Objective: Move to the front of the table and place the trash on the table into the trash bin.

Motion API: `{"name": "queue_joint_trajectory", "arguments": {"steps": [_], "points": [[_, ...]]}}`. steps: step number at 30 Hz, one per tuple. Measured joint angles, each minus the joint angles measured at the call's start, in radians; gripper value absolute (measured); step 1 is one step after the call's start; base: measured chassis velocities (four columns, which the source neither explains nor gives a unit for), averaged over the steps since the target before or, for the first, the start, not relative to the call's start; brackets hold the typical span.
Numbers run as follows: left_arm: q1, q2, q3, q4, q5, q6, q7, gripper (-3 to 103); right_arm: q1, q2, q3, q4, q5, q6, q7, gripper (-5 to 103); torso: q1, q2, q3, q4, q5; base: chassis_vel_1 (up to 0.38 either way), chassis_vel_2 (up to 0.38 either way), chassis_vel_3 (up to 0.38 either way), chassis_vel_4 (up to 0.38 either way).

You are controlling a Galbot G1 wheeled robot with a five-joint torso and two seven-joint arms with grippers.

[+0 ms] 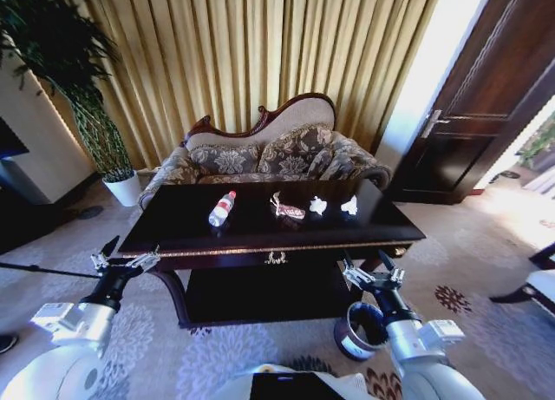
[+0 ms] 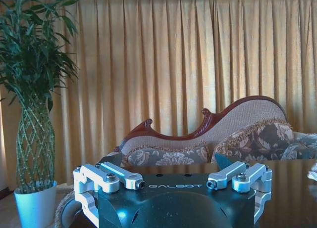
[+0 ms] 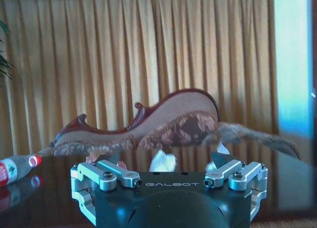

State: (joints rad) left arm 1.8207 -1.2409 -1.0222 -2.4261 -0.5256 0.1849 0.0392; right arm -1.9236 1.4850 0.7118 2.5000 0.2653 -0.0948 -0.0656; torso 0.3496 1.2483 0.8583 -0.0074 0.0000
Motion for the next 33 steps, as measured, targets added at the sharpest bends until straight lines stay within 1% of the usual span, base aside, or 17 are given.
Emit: {"name": "queue_joint_trajectory", "arguments": {"steps": [4,7,9,12,13,15,17,18,19,20,21,22,24,26,27,31,33], "points": [[0.000,-0.002,0.001,-0.003,-0.001,0.000,0.000,100,0.005,-0.003,0.000,0.000,-0.012,0.008,-0.009,100,0.001,0.000,0.000,-0.0004,-0.0003,-0.182,0.134,0.169,-0.167],[0.007,-0.004,0.001,-0.008,-0.001,-0.001,0.000,100,0.015,-0.017,0.000,0.000,-0.003,-0.007,-0.003,100,0.001,-0.001,0.000,-0.0001,-0.0003,-0.057,0.079,0.037,-0.074],[0.012,-0.006,0.001,-0.012,-0.001,-0.006,0.000,100,0.028,-0.038,0.003,0.000,0.025,-0.035,0.024,100,0.001,0.000,0.000,0.0000,-0.0003,0.000,0.000,0.000,0.000],[0.018,-0.008,-0.011,-0.015,-0.001,-0.016,0.000,100,0.059,-0.082,0.016,0.000,0.070,-0.095,0.075,100,-0.001,0.001,0.000,-0.0001,0.0000,0.009,-0.012,-0.007,0.019],[0.018,-0.008,-0.011,-0.015,-0.001,-0.016,0.000,100,0.059,-0.082,0.016,0.000,0.070,-0.095,0.075,100,-0.001,0.001,0.000,-0.0001,0.0000,0.026,-0.037,-0.022,0.057],[0.021,-0.008,-0.020,-0.018,-0.001,-0.017,-0.001,100,0.085,-0.113,0.023,0.000,0.101,-0.120,0.098,100,-0.001,0.001,0.000,0.0000,0.0000,0.030,-0.053,-0.025,0.053],[0.035,-0.001,-0.027,-0.028,-0.006,-0.017,-0.003,100,0.136,-0.179,0.035,0.000,0.186,-0.175,0.142,100,-0.001,0.000,0.000,-0.0001,0.0000,0.000,0.000,0.000,0.000],[0.035,-0.001,-0.027,-0.028,-0.006,-0.017,-0.003,100,0.136,-0.179,0.035,0.000,0.186,-0.175,0.142,100,-0.001,0.000,0.000,-0.0001,0.0000,0.000,0.000,0.000,0.000],[0.039,0.003,-0.027,-0.031,-0.010,-0.017,-0.003,100,0.148,-0.197,0.037,0.000,0.213,-0.187,0.154,100,-0.001,0.000,0.000,-0.0002,0.0003,0.000,0.000,0.000,0.000],[0.044,0.008,-0.027,-0.035,-0.017,-0.017,-0.004,100,0.170,-0.227,0.042,-0.001,0.260,-0.208,0.180,100,0.000,0.000,0.000,-0.0001,0.0001,0.000,0.000,0.000,0.000],[0.046,0.013,-0.027,-0.039,-0.026,-0.017,-0.004,100,0.201,-0.269,0.049,-0.007,0.328,-0.232,0.217,100,0.000,0.000,0.000,-0.0001,-0.0001,0.000,0.000,0.000,0.000],[0.046,0.013,-0.027,-0.039,-0.026,-0.017,-0.004,100,0.201,-0.269,0.049,-0.007,0.328,-0.232,0.217,100,0.000,0.000,0.000,-0.0001,-0.0001,0.000,0.000,0.000,0.000],[0.047,0.017,-0.024,-0.042,-0.036,-0.014,-0.005,100,0.248,-0.337,0.057,-0.029,0.413,-0.267,0.269,100,0.000,0.000,0.000,0.0000,-0.0001,0.000,0.000,0.000,0.000],[0.047,0.017,-0.021,-0.047,-0.042,-0.009,-0.005,100,0.279,-0.388,0.059,-0.054,0.444,-0.287,0.290,100,0.000,0.000,0.000,0.0000,-0.0002,0.000,0.000,0.000,0.000],[0.047,0.017,-0.021,-0.047,-0.042,-0.009,-0.005,100,0.279,-0.388,0.059,-0.054,0.444,-0.287,0.290,100,0.000,0.000,0.000,0.0000,-0.0002,0.000,0.000,0.000,0.000],[0.046,0.017,-0.015,-0.060,-0.044,-0.006,-0.005,100,0.350,-0.466,0.055,-0.128,0.487,-0.310,0.312,100,0.000,0.000,0.000,-0.0004,0.0000,0.000,0.000,0.000,0.000],[0.046,0.017,-0.015,-0.063,-0.044,-0.006,-0.005,100,0.367,-0.479,0.053,-0.148,0.494,-0.313,0.315,100,0.000,0.000,0.000,-0.0002,0.0000,0.000,0.000,0.000,0.000]]}}
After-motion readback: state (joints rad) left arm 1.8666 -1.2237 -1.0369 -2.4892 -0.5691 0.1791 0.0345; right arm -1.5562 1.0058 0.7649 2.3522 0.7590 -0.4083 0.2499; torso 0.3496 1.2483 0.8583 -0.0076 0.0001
